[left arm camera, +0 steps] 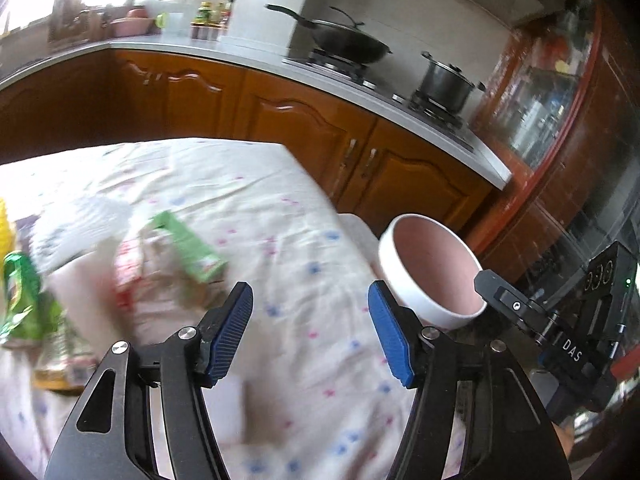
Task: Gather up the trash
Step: 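Move both open tools back over the table trash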
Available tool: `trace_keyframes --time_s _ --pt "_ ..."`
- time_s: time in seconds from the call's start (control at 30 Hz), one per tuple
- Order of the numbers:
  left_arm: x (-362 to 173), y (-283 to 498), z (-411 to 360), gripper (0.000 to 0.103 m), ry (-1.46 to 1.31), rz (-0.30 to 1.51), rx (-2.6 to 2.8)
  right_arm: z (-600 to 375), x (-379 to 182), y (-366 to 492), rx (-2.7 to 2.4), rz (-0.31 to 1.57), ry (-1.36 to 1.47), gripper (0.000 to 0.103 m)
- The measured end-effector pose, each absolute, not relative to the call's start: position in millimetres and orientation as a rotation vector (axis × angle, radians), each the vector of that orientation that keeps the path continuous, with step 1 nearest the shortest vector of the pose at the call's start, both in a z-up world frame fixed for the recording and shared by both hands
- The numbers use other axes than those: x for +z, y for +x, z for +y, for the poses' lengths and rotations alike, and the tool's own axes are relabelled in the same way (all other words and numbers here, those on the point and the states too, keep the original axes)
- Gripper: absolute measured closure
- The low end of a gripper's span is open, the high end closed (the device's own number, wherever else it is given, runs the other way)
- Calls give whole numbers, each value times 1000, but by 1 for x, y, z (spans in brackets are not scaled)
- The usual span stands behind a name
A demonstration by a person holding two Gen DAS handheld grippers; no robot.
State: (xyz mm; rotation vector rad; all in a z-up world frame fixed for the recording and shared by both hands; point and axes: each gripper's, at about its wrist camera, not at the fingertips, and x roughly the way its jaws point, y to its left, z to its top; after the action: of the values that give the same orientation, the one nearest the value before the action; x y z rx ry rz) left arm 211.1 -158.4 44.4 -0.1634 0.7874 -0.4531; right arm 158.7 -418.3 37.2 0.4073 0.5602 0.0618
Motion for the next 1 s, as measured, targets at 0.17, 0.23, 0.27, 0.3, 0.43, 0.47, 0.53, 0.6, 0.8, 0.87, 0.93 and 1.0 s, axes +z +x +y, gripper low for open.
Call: trace_keyframes --time_s 0.17,0.23,0.27,0.3,0.43,0.47,0.53,0.6,0.8,0.87,0.93,1.0 --pt "42 201 -123 42 -170 768 -401 -390 35 160 111 571 395 15" --pt "40 200 -109 42 -184 769 -384 -380 35 160 127 572 389 14" --pt "39 199 -103 42 -189 769 -379 -374 34 161 140 575 385 14" --pt "38 198 -96 42 -192 767 -369 -368 33 161 149 578 381 14" --pt "35 196 -71 42 -215 764 -327 -349 32 164 181 589 371 14" --pt "35 195 -66 42 -219 762 -319 -344 31 165 190 592 365 14" --pt "35 193 -56 42 -225 757 -302 -335 31 166 203 596 357 14" --pt "35 192 -46 42 -231 752 -282 -327 31 167 217 603 351 14" --pt "34 196 -18 42 -257 748 -240 -302 31 175 263 616 321 14" --pt "33 199 -12 42 -257 750 -227 -294 32 177 280 619 312 14" --pt "33 206 -5 42 -252 756 -215 -287 31 181 292 623 304 14" --pt "35 211 -1 42 -249 752 -203 -278 30 185 305 632 296 14"
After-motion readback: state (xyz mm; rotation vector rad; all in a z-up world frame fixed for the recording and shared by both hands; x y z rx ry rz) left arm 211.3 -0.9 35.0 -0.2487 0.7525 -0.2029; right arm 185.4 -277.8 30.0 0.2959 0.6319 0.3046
